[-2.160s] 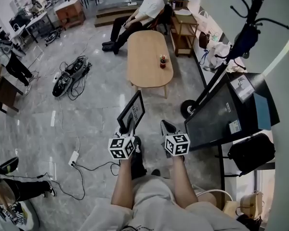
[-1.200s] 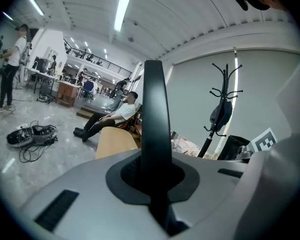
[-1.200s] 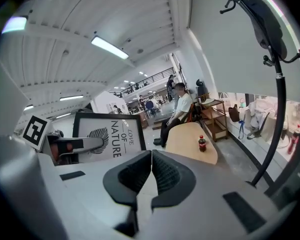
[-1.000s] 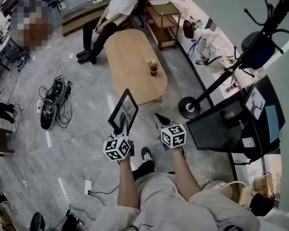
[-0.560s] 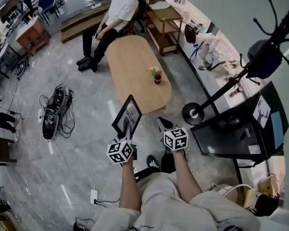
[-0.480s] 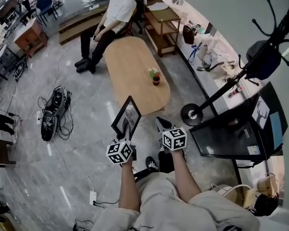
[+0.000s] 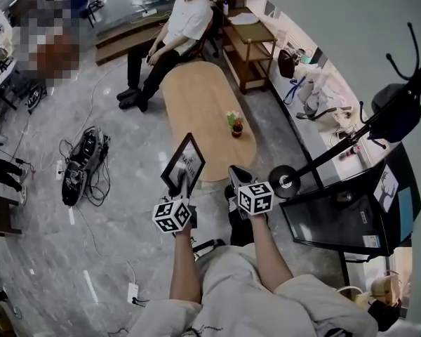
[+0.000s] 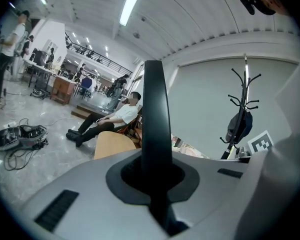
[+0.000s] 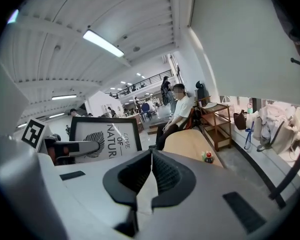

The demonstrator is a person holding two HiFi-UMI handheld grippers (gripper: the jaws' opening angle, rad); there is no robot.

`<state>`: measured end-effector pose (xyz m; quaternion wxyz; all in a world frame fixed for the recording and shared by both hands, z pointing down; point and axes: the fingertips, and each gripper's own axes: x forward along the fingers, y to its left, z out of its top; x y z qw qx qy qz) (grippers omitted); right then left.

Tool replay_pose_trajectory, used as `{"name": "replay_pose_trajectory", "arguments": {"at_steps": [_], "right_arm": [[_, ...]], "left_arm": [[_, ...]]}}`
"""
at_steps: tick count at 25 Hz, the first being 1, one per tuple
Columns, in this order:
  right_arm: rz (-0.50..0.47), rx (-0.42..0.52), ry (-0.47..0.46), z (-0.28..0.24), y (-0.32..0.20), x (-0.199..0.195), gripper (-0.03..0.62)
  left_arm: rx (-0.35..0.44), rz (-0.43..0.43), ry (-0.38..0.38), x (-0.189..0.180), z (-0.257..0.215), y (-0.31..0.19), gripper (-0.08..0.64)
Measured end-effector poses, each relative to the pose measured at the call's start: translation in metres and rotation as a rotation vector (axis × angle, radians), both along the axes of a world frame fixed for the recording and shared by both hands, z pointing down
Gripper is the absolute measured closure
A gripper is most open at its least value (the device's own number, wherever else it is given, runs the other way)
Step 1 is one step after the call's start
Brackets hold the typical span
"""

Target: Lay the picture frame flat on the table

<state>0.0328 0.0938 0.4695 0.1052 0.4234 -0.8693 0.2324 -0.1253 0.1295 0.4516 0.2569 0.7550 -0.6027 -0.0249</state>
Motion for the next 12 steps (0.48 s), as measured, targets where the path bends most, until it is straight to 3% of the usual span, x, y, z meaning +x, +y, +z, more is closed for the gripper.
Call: {"name": "replay_pose_trajectory", "arguments": {"at_steps": [4,12], "right_arm": [[-0.034,-0.011,-0.035,-0.002,-0.042,-0.003,0.558],[-0.102,0.016,-0.005,-0.005,-0.138,-0.014,0.558]], "left_arm": [[0.016,-0.003,0.029,0.001,0.000,-0.038,0.534],[-0.015,-0.025,0.044,-0.012,0.012,-0.122,0.534]]}}
